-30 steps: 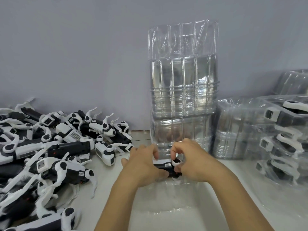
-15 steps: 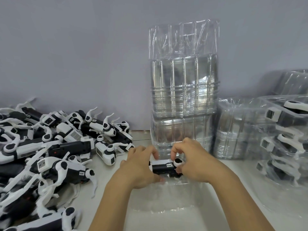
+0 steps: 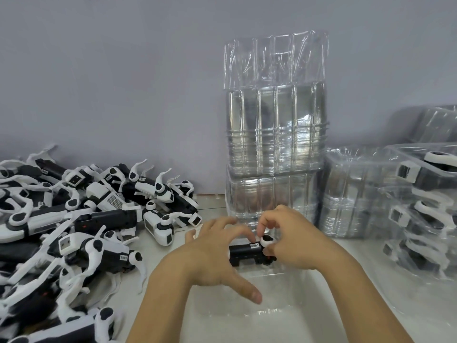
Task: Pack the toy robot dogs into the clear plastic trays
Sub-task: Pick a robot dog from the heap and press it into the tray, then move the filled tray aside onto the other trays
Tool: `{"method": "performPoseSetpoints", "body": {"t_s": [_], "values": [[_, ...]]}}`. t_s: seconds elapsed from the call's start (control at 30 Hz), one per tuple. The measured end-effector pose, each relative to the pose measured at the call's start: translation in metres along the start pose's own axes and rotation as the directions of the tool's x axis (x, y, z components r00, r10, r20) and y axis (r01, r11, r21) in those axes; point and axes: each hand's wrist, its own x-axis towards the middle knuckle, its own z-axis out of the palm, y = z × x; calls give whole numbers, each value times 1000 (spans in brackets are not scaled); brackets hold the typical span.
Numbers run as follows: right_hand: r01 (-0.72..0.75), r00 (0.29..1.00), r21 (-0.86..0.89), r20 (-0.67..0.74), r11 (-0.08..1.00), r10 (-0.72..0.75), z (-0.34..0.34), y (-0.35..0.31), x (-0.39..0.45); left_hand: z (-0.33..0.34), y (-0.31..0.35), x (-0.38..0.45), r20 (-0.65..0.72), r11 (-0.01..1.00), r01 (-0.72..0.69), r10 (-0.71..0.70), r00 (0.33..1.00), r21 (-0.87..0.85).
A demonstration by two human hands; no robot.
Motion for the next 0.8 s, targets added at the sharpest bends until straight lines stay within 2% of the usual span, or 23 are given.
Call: {"method": "performPoseSetpoints", "body": {"t_s": [0.1,0.23,0.37,0.57,0.63,0.7,0.8], "values": [[2,1000,-2,-14,1000,-2,0,0,0,3,4,1,-23,999,15,-14,1000,46],[8,1000,6,-23,1000,-8,-1,0,1,4,2,3,-71,1000,-3,3,997,4],[35,999,17,-28,999,-34,-11,-2,-2,1,6,2,-60,1000,-31,31,998,4],[177,953,156,-272,972,-129,-46,-8,-16,-15,10,-10,-79,997,-71,68,995,-35],[263,898,273,-419,925,-131,-55,-10,-19,-25,10,-16,-108,988,-103,91,990,-115],[363,796,352,-598,862,-91,-61,-13,-19,-34,9,-24,-163,964,-161,128,978,-211],[446,637,339,-771,828,-28,-67,-21,-19,-45,5,-33,-298,912,-286,197,934,-294]]}}
